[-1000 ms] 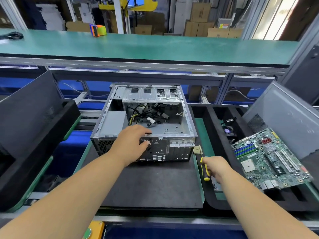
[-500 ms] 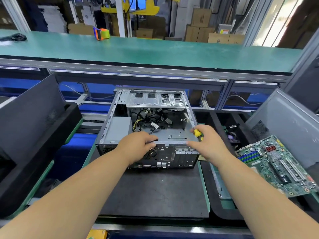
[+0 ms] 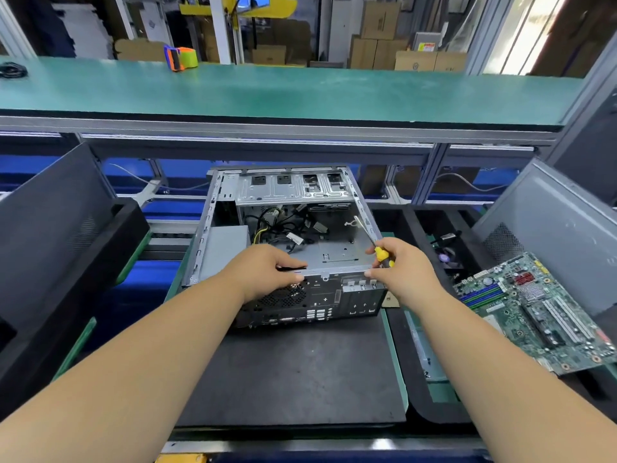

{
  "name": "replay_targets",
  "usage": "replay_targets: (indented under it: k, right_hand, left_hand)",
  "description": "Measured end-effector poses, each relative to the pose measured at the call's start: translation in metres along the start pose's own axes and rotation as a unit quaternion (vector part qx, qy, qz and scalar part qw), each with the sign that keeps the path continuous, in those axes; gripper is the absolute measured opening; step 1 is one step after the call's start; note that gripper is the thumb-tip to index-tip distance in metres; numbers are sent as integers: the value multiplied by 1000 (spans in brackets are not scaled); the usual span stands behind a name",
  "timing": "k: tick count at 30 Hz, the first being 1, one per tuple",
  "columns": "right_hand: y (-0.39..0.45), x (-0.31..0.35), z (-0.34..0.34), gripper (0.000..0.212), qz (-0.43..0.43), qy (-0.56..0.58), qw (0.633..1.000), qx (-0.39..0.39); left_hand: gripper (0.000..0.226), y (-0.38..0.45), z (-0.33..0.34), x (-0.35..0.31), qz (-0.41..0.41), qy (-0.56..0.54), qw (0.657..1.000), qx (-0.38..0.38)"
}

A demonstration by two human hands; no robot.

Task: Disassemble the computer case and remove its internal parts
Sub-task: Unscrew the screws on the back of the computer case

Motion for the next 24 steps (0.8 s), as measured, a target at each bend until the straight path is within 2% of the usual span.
replay_targets:
  k: [3, 6, 9, 13, 15, 19, 24]
  right_hand:
    - [8, -4, -5, 33, 6, -3, 1000, -23]
    - [11, -3, -5, 22, 15, -44, 998, -53]
    - [3, 3, -1, 24, 29, 9, 997, -71]
    - [-27, 19, 25, 35, 38, 162, 986, -25]
    - [-41, 22, 40, 33, 40, 175, 984, 6]
    - [-60, 15, 60, 15, 81, 171, 981, 42]
    - [-77, 5, 71, 13, 132, 183, 972, 60]
  left_hand:
    - [32, 9, 4, -7, 7, -3, 1000, -5]
    - [34, 16, 6, -11, 3, -16, 1000, -2]
    - [36, 19, 6, -14, 5, -30, 999, 23]
    - [35, 18, 6, -17, 25, -21, 999, 40]
    - [36, 16, 6, -18, 33, -23, 998, 40]
    - [37, 12, 6, -18, 43, -40, 997, 47]
    - [38, 6, 8, -19, 26, 8, 999, 23]
Point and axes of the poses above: each hand's wrist, its own y-axis towards the middle knuckle, its own z-axis out of the palm, x = y × z, the point moved 9 cm from there along y, towards the middle knuckle, and after that the axes turned 3 degrees about y, right-handed, at the moved point
